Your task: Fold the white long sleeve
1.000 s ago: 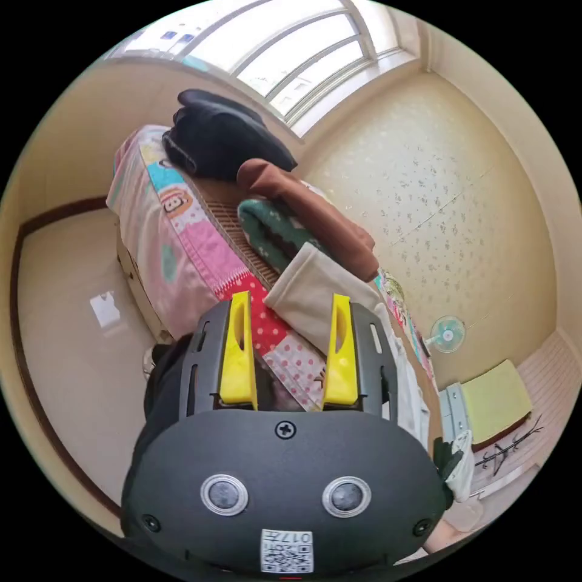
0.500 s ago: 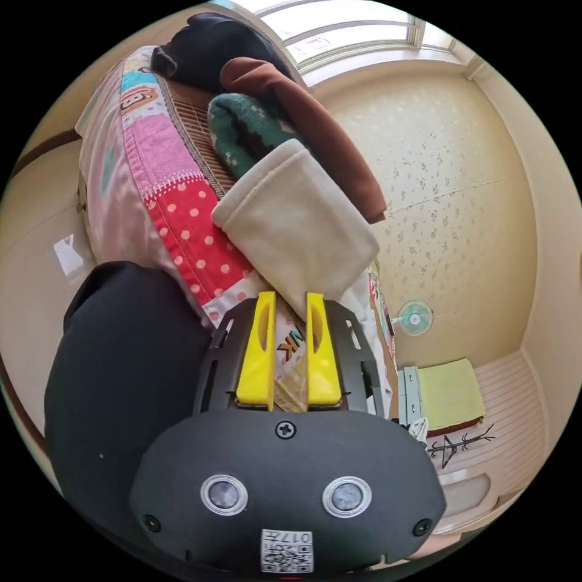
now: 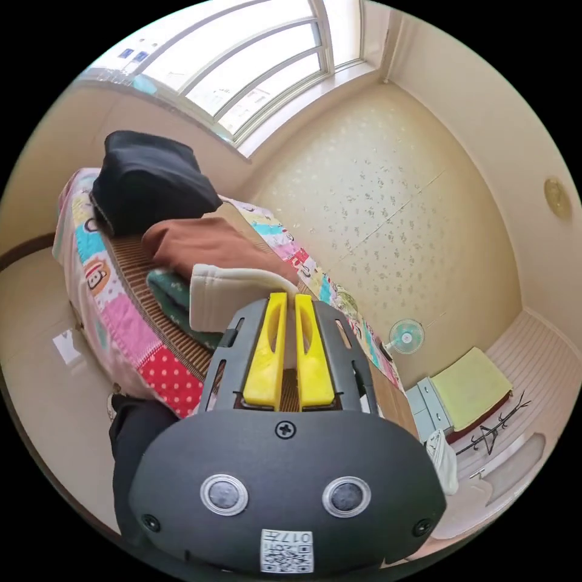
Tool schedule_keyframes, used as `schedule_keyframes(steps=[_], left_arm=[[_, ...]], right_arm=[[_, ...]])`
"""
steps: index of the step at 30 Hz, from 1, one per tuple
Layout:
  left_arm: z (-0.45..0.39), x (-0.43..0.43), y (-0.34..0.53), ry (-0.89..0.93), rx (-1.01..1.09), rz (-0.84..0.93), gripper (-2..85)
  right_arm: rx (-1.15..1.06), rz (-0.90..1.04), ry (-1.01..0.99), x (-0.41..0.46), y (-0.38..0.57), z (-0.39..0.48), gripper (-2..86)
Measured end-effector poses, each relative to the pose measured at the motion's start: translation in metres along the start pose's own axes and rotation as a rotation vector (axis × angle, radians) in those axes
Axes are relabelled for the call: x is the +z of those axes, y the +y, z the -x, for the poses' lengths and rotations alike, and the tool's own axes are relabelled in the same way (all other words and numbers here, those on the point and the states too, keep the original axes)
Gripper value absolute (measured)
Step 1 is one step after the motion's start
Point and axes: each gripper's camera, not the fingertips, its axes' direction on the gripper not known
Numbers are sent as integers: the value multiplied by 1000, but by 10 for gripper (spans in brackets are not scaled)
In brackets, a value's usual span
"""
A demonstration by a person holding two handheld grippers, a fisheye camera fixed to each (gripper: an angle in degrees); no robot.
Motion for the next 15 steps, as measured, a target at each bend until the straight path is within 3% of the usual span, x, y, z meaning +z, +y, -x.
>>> schedule_keyframes(steps=[9,12,14,15], left_arm=[[-245,73,28,197,355,-163,18],[-339,145,72,269,523,-70,30],[-396,209,117,315,712,63,40],[-424,262,154,325,824,212,52]], right_arm=[[-36,-34,62,-28,20,13,23],[-29,-34,28,-36,23,7,23],[-9,-39,-19,-44,26,-1,24],[-9,-40,-22,-46,27,-2,24]])
